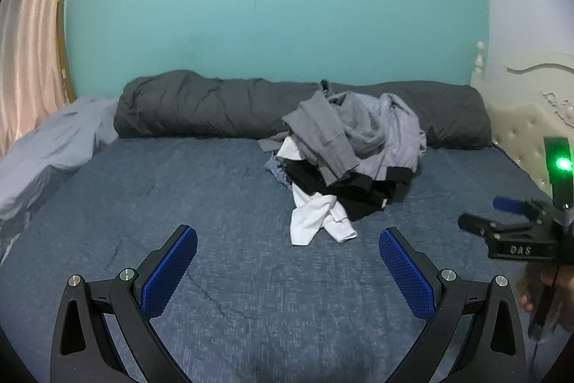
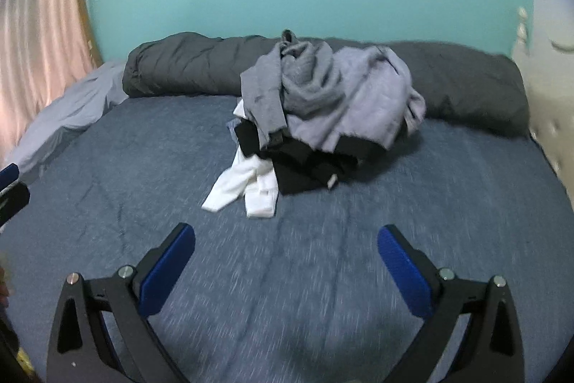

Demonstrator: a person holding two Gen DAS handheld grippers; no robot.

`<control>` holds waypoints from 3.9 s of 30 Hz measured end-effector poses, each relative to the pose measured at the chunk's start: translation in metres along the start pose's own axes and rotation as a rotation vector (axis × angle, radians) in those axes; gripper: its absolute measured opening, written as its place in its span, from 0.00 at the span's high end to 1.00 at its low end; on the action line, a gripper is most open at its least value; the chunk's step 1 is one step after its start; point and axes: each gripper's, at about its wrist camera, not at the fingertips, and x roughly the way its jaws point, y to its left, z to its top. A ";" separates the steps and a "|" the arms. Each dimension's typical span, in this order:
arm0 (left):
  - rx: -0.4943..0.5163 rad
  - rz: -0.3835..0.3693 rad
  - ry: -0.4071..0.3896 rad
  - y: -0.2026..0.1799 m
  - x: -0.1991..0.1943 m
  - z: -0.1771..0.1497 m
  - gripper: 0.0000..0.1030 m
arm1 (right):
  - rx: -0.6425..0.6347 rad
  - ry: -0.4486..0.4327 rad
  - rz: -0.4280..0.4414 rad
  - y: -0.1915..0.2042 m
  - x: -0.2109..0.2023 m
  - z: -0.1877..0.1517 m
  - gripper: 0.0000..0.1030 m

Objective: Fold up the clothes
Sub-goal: 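Move the right tool to the pile and grasp the grey hoodie, then pull the grey hoodie off the pile and lay it on the sheet, then grasp the grey hoodie again with the right tool and lift it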

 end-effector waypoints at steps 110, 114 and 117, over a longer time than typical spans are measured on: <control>-0.246 -0.021 0.167 0.078 0.051 -0.162 0.00 | 0.250 0.288 0.217 0.018 0.136 -0.098 0.33; -0.267 -0.017 0.177 0.082 0.055 -0.165 0.00 | 0.225 0.301 0.237 0.028 0.153 -0.094 0.37; -0.267 -0.011 0.168 0.085 0.053 -0.163 0.00 | 0.183 0.332 0.250 0.042 0.163 -0.096 0.62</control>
